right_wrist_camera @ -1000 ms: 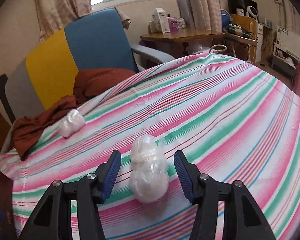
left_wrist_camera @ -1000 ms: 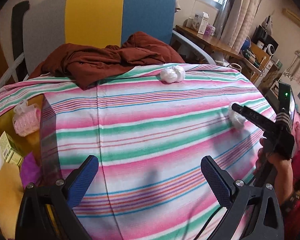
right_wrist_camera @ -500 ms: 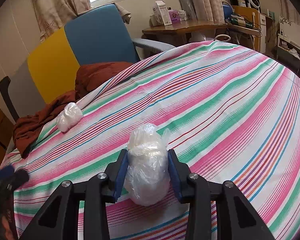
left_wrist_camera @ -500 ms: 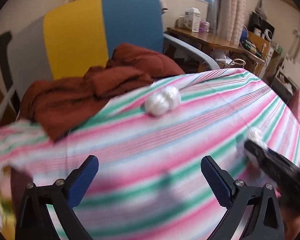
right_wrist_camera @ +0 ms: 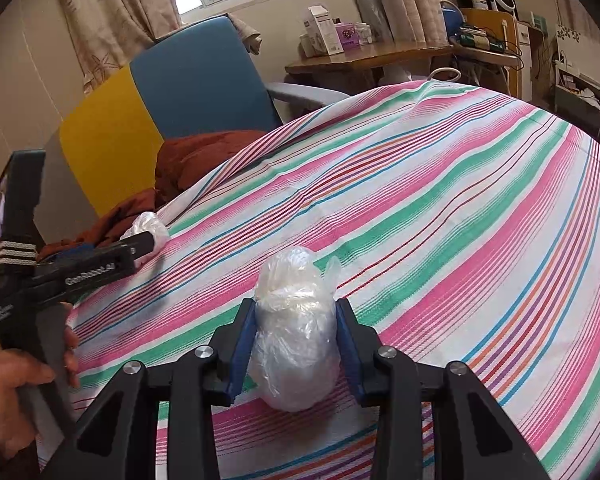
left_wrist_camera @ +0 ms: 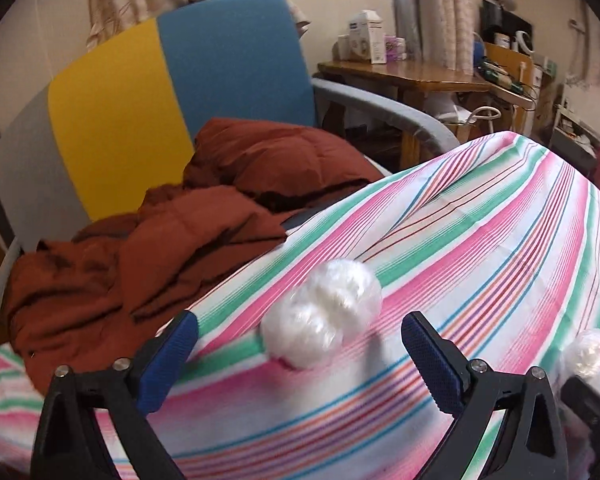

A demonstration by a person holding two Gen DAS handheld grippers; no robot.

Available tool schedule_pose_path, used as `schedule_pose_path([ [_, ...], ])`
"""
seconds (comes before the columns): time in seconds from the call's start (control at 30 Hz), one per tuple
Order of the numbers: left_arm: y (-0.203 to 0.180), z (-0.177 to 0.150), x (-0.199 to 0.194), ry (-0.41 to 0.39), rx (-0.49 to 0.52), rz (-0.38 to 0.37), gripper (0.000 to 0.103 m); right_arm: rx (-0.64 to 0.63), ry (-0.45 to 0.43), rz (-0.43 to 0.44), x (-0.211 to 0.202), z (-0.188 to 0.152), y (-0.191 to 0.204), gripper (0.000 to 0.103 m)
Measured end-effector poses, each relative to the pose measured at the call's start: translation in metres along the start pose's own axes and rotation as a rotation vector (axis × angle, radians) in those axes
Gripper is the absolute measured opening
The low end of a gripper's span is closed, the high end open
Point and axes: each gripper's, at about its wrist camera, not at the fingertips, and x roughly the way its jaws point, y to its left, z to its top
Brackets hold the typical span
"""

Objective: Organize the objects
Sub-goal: 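Grasp the other white wrapped ball with the left gripper while the right gripper holds its ball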

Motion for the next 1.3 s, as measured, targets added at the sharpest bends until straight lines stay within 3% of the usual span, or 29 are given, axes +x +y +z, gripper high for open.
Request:
schedule_pose_path([
  [0.03,-0.001,0.000,0.002,-0.003,0.012,-0.007,0.087,0.004,-0.002,0.004,0.000,0.000,-0.001,0.039],
  [0.1,-0.004,-0.002,0.010,0.005,0.035,-0.043,0.060,0.013,-0.006,0.012,-0.001,0.000,-0.002,0.039],
  [0.17,-0.007,-0.003,0.020,0.044,0.049,-0.062,0.049,0.019,-0.008,0.017,-0.001,-0.001,-0.003,0.039],
  [0.27,-0.011,-0.005,0.016,0.019,0.070,-0.085,0.036,0.024,-0.012,0.020,-0.001,-0.001,-0.003,0.039],
  [0.43,-0.017,-0.012,0.003,-0.029,0.089,-0.063,0.034,0.022,-0.016,0.015,-0.001,-0.001,-0.002,0.039],
  [0.73,-0.001,-0.042,-0.038,-0.097,-0.048,-0.049,0.034,0.015,-0.025,-0.014,0.001,0.001,0.000,0.039],
  [0.97,-0.018,-0.078,-0.090,-0.173,-0.014,-0.050,0.034,0.014,-0.111,-0.020,-0.020,0.001,0.001,0.039],
  [1.3,-0.021,-0.116,-0.143,-0.227,-0.008,-0.102,0.034,-0.039,-0.132,-0.027,-0.055,-0.031,0.028,0.039],
])
